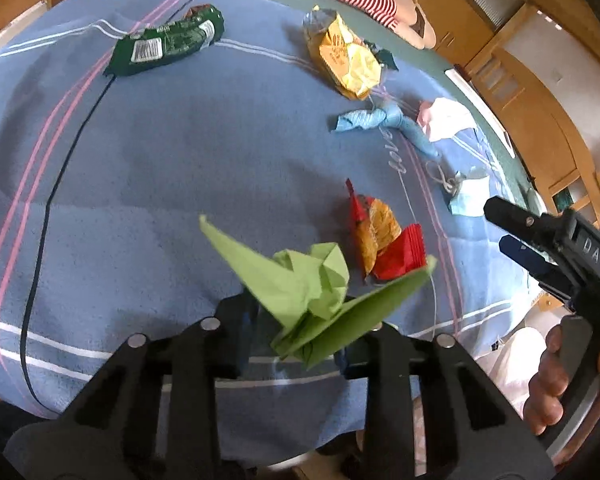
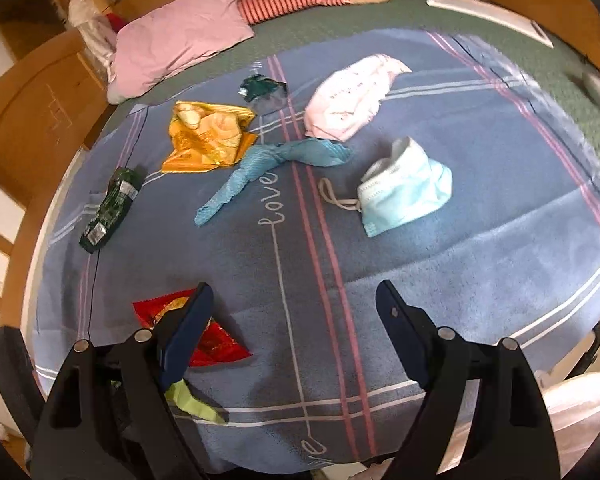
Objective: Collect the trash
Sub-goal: 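Grasp the red chip bag with the right gripper and lift it, then carry the red chip bag over the wastebasket and open the right gripper, then carry the green paper crane over the wastebasket and open the left gripper, then grasp the green hazelnut wafers package with the left gripper while the right gripper approaches the blue face mask, then grasp the blue face mask with the right gripper while the left gripper lifts the wafers package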
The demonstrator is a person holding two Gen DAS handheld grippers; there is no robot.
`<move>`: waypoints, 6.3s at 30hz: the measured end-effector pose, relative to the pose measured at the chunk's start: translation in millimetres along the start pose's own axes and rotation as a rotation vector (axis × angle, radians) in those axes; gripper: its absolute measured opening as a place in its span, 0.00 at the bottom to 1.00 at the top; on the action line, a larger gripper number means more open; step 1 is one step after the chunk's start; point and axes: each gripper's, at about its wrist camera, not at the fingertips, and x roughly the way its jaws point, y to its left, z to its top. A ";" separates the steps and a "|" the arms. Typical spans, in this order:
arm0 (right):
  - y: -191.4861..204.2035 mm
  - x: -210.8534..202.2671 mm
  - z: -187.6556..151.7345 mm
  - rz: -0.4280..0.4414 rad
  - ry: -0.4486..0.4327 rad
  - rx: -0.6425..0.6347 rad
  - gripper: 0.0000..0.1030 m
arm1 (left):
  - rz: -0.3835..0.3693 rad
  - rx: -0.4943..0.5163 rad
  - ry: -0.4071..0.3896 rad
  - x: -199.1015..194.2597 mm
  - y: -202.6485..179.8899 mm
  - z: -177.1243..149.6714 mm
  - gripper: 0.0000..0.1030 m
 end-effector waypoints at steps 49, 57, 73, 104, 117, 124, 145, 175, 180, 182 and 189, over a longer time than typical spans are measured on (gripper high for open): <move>60.3 26.9 -43.6 0.001 0.065 -0.168 0.37 | 0.085 -0.205 -0.453 -71.0 31.9 -1.2 0.21; 44.8 -30.6 -30.0 0.024 -0.042 -0.168 0.37 | 0.098 -0.193 -0.439 -67.9 29.2 -0.1 0.21; -48.9 -130.1 -60.7 -0.086 -0.043 -0.231 0.37 | 0.137 -0.162 -0.408 -63.2 25.1 -0.4 0.21; -158.7 -166.0 -81.3 0.050 -0.151 0.175 0.72 | -0.462 0.274 -0.126 -54.8 -146.7 -84.5 0.22; -173.6 -148.8 -86.9 0.068 -0.119 0.230 0.72 | -0.334 0.460 -0.072 -33.6 -162.6 -111.1 0.89; -163.4 -127.8 -83.8 0.066 -0.072 0.211 0.72 | -0.084 0.124 -0.226 -42.7 -66.5 -31.7 0.89; -177.6 -95.6 -59.4 0.025 -0.031 0.231 0.72 | 0.288 -0.052 -0.058 60.8 76.3 185.8 0.46; -59.1 83.2 57.1 -0.241 0.056 -0.091 0.33 | -0.123 -0.126 -0.076 16.0 -15.1 9.1 0.85; -57.0 45.9 38.2 -0.111 0.047 -0.081 0.24 | -0.038 0.035 -0.077 23.5 -40.2 9.2 0.88; -54.2 24.3 22.6 -0.060 0.019 -0.078 0.24 | -0.014 0.124 -0.073 25.8 -54.2 4.7 0.88; -44.6 -32.4 -30.0 0.025 -0.062 -0.074 0.24 | 0.220 0.382 -0.109 31.3 -83.0 -18.2 0.40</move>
